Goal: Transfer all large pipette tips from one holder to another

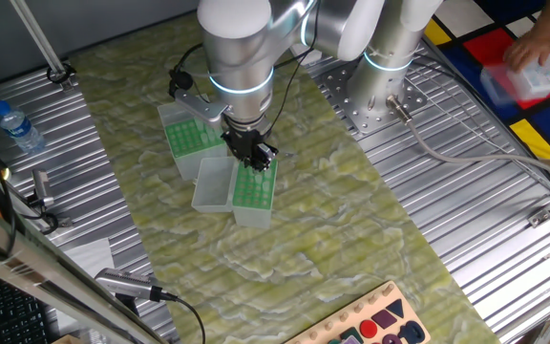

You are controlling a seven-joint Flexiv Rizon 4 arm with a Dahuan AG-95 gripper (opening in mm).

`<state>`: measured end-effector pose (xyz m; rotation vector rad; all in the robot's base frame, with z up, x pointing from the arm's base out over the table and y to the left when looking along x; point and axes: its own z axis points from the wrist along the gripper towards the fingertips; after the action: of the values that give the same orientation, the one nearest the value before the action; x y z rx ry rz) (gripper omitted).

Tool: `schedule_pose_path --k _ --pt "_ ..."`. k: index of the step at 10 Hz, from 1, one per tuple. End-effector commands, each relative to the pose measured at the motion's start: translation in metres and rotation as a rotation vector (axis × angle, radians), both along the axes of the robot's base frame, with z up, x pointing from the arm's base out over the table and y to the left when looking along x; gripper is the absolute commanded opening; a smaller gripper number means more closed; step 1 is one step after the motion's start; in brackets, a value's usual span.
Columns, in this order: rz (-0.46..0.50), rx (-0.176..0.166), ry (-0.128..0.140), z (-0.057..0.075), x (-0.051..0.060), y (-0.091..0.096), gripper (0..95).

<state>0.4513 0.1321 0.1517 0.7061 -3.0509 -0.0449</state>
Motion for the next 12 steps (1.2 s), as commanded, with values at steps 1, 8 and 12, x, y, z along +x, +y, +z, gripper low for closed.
schedule_pose_path --k 1,8,12 --pt "-0.002 0.000 0.001 0.000 0.000 0.000 0.0" --pt "-0.010 -0.008 0.019 0.028 0.004 0.011 0.0" --pt "0.019 -0.025 0.051 0.070 0.015 0.008 0.0"
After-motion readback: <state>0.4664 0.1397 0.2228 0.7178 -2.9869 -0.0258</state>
